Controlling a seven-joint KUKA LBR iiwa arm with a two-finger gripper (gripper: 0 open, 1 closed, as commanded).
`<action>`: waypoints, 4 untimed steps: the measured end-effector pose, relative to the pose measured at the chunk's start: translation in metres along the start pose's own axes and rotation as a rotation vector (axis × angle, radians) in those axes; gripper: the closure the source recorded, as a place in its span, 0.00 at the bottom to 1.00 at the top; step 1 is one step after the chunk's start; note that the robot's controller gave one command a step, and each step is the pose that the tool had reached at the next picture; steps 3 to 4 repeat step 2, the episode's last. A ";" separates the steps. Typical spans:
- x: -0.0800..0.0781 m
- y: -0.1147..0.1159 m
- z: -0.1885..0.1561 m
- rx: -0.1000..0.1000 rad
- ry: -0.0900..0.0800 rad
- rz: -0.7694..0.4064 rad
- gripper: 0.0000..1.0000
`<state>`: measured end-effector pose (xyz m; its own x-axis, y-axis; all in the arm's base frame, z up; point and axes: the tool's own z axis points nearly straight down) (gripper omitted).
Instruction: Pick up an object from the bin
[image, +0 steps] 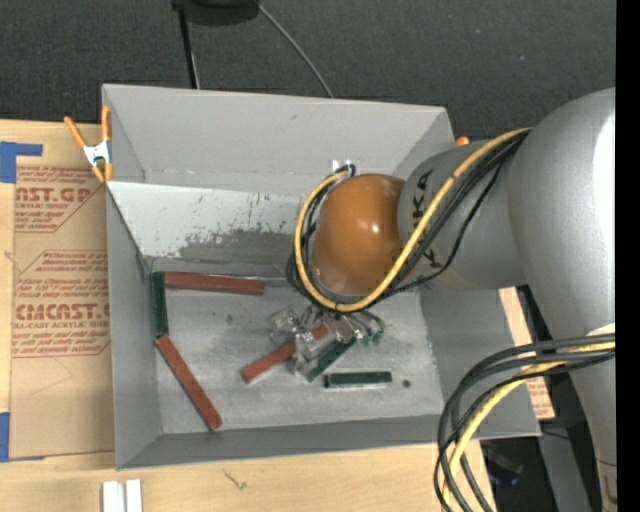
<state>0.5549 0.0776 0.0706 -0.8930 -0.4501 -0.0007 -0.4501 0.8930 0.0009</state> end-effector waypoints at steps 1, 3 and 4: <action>0.000 0.000 0.000 0.000 0.000 0.000 1.00; 0.008 -0.006 -0.141 0.001 -0.003 -0.015 1.00; 0.008 -0.006 -0.141 0.001 -0.003 -0.015 1.00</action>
Offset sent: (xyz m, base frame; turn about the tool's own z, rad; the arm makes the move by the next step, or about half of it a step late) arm -0.0058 -0.0098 0.1410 -0.0160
